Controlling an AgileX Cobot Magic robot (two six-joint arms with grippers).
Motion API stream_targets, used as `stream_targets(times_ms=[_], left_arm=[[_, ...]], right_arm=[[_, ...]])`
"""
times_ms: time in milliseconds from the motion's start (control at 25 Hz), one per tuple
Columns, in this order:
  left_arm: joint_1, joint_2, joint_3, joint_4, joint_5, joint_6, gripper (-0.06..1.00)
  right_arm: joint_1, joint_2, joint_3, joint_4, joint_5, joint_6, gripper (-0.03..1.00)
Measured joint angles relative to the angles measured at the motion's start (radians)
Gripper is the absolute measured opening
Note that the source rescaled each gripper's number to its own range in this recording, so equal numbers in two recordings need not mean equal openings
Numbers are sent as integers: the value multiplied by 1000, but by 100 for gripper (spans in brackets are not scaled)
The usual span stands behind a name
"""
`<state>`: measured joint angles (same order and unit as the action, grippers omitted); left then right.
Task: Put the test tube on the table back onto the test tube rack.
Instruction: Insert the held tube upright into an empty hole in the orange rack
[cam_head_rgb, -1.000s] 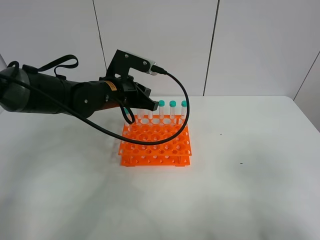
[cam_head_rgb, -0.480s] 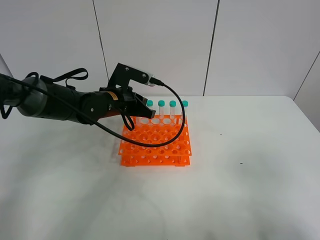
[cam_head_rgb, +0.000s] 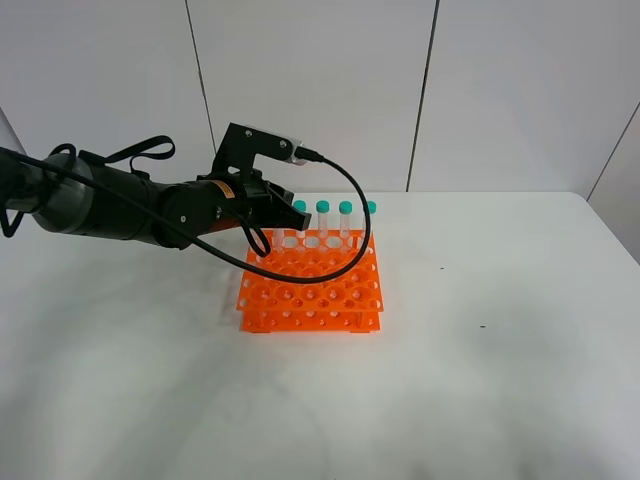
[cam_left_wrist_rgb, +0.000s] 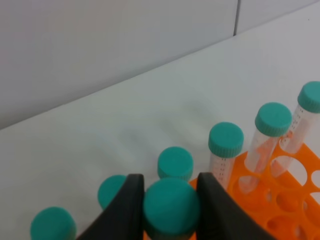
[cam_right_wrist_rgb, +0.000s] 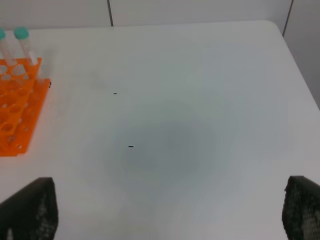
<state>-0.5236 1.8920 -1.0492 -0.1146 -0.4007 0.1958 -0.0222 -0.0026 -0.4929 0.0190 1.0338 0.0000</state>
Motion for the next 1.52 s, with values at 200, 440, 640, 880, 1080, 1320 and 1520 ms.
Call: stream_targets(times_ms=[200, 440, 640, 880, 1080, 1320, 1520], left_arm=[[13, 0, 0, 0, -8, -1, 1], [23, 0, 0, 0, -10, -9, 1], [23, 3, 15, 0, -35, -9, 1], [23, 32, 21, 0, -53, -38, 1], [23, 47, 22, 0, -53, -64, 1], [23, 71, 26, 0, -53, -69, 1], [23, 75, 26, 0, -53, -69, 1]], right_arm=[[0, 0, 0, 0, 0, 0, 100], [0, 0, 0, 0, 0, 0, 100], [0, 0, 0, 0, 0, 0, 100], [0, 0, 0, 0, 0, 0, 100], [0, 0, 0, 0, 0, 0, 100], [0, 0, 0, 0, 0, 0, 100], [0, 0, 0, 0, 0, 0, 100]])
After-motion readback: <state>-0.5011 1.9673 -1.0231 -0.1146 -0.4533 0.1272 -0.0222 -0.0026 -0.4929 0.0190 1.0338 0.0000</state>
